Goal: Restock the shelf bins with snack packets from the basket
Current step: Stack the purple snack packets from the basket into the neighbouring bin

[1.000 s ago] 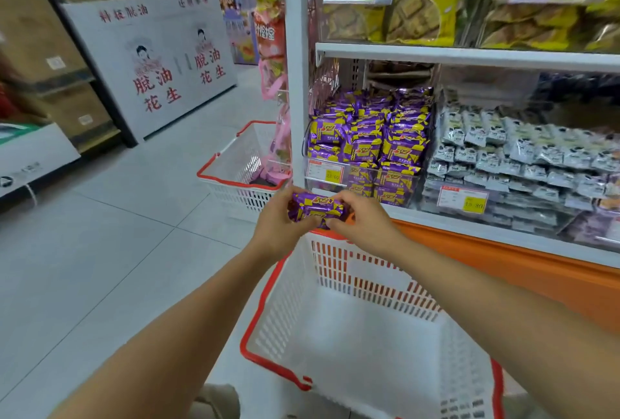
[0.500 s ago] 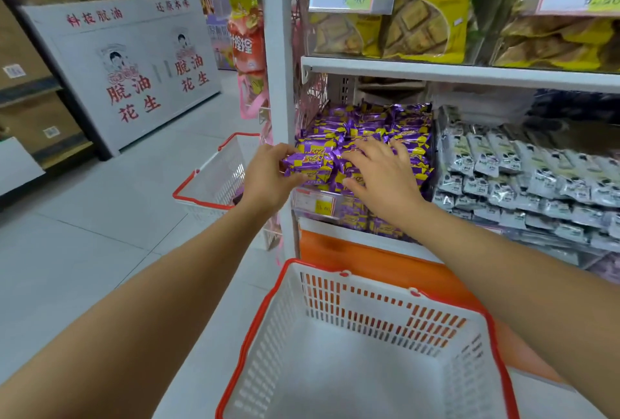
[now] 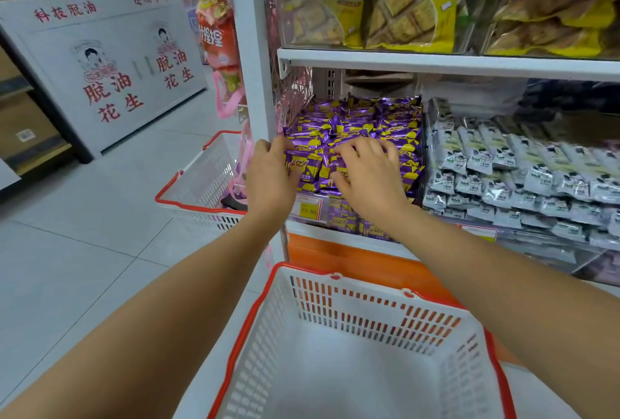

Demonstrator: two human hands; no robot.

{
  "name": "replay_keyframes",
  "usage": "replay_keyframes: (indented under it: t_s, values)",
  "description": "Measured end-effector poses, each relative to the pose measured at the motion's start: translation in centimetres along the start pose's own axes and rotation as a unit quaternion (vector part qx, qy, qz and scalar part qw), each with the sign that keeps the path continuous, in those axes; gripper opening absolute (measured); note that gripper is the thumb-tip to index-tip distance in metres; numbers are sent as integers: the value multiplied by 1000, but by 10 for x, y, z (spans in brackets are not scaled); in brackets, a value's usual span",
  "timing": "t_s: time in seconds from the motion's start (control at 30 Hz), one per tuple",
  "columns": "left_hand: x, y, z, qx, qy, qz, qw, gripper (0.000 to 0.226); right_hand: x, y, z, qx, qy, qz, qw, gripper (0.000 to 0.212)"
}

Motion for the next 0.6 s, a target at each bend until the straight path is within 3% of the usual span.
replay_keyframes:
  t_s: [0.17,0.4,0.6]
  values:
    - [5,-7,-5,-9,-47,-20,999,47,-5,-5,4,-5,0,12,1000,37]
    - [4,-11,-5,14,-25,-47,998,58,-2,-3,0,7,-7,6,1000,34]
    - [7,-23,-11,48,14,5,999,75,-4,-7,-2,-1,-15,2,1000,37]
Point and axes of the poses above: each hand's wrist, its own y-axis towards the middle knuckle, its own x-axis out of the palm, z = x × y, the point moved 1 cm from there along y, towards the middle knuckle, and after that the axes turned 5 degrees about -x, right-handed, at the moved point
